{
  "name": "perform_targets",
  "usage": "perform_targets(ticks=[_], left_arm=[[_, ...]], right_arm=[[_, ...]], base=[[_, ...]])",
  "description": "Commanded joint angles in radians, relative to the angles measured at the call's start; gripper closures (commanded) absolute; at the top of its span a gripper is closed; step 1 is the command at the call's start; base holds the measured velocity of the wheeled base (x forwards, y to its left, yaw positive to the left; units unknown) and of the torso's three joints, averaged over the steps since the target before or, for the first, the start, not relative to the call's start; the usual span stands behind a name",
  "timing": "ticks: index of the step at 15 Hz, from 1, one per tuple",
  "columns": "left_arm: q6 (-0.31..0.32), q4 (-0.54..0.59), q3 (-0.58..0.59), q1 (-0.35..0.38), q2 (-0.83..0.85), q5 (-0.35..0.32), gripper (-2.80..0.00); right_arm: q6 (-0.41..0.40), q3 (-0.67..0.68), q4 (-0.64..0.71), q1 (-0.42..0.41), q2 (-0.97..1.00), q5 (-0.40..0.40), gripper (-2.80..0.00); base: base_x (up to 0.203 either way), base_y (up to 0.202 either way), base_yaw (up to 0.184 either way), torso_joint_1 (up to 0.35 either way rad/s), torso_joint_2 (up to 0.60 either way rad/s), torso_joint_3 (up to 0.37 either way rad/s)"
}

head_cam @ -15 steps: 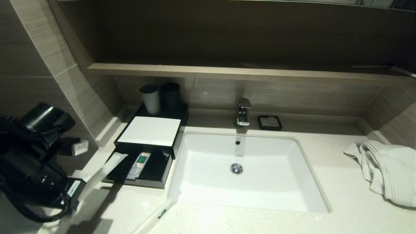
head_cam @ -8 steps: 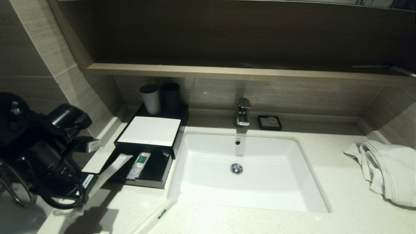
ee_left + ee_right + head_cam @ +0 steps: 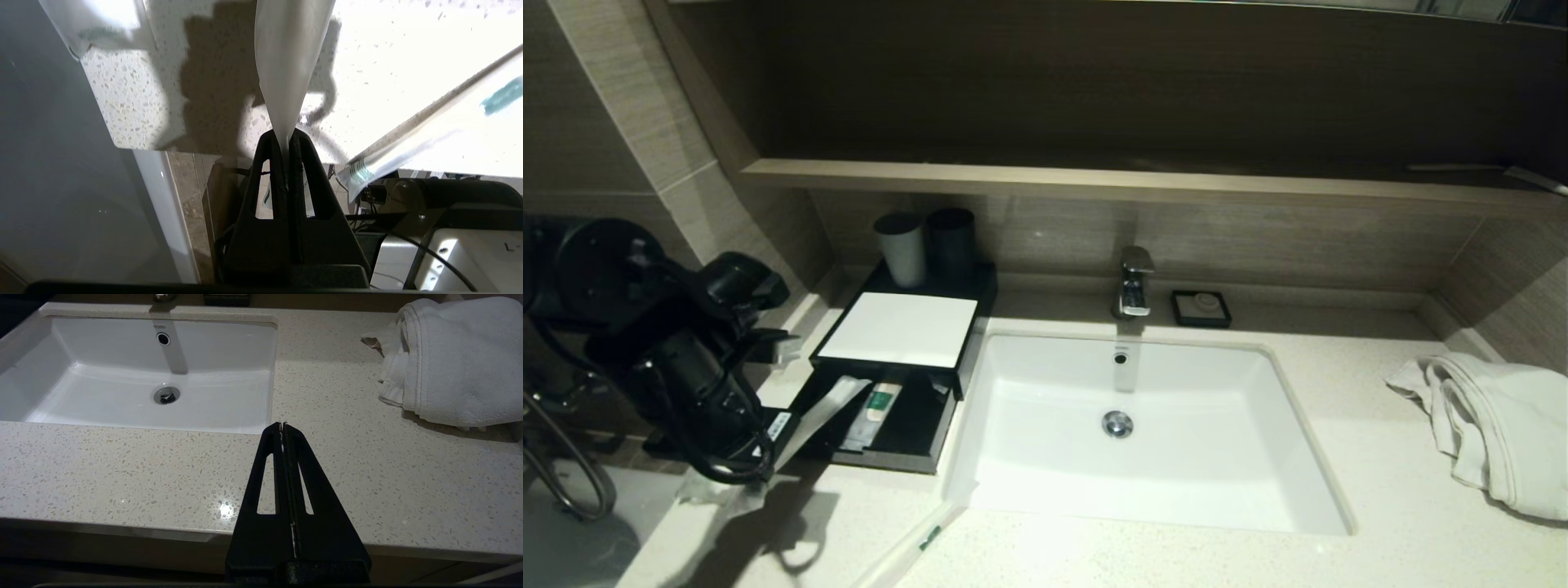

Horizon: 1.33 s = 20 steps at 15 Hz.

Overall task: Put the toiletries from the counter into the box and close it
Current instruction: Place the bathroom toiletry into the drawer

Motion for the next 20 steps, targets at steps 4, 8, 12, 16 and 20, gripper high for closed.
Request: perform_targets(ticks=[4,8,12,16,20], left_arm=[[-0.001,0.004,-0.085,-0.001,0.096,0.001,0.0],[-0.006,0.003,-0.14,0.0,0.142,-0.003,0.0],[-0.006,0.001,-0.179,-0.001,0.185,-0.005,0.0],[-0.005,-0.002,-0.219,0.0,0.225,-0.005,0.0],[-0.006,0.002,-0.273,-0.001,0.258,-0.005,0.0]], right_arm=[[0.0,0.0,0.0,0.0,0.0,0.0,0.0],[0.0,0.0,0.0,0.0,0.0,0.0,0.0],[0.0,0.0,0.0,0.0,0.0,0.0,0.0],[0.0,0.0,0.0,0.0,0.0,0.002,0.0],[0.0,0.0,0.0,0.0,0.0,0.0,0.0]], base=[[0.0,0.0,0.0,0.0,0.0,0.0],[0.0,0.0,0.0,0.0,0.0,0.0],[0.0,0.0,0.0,0.0,0.0,0.0],[0.0,0.0,0.0,0.0,0.0,0.0],[0.0,0.0,0.0,0.0,0.0,0.0]])
